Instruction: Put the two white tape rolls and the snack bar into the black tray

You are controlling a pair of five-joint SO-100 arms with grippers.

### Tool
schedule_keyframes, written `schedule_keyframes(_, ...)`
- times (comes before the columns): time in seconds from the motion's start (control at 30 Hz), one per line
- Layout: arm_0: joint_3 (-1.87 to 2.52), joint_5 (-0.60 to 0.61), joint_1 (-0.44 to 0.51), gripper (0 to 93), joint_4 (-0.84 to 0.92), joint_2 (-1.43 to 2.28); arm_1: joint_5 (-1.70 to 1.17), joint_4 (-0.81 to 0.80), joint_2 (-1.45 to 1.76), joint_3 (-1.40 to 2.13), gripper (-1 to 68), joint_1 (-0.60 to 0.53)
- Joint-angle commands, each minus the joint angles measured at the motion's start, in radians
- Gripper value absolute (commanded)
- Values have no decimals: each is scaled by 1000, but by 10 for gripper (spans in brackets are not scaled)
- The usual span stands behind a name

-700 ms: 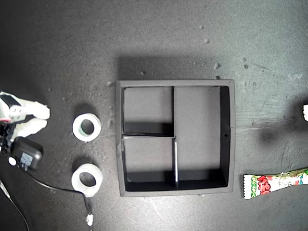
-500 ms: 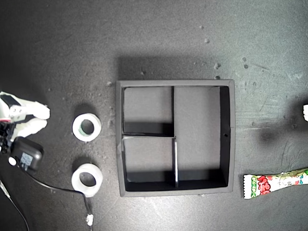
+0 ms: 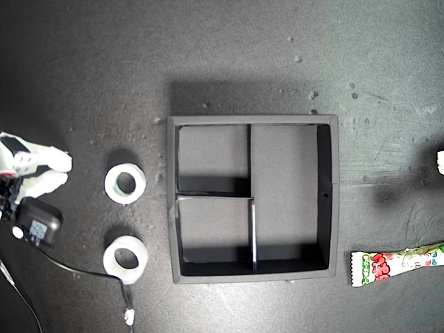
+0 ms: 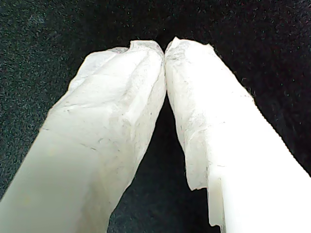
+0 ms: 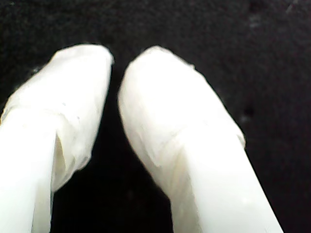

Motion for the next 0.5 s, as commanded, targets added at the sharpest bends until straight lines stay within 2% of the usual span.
schedule_keyframes(0.0,57,-11,5,23,37,49,-143,11,-8,12,1,2)
schedule_keyframes(0.47,57,-35,-12,23,37,49,-143,11,-8,12,1,2)
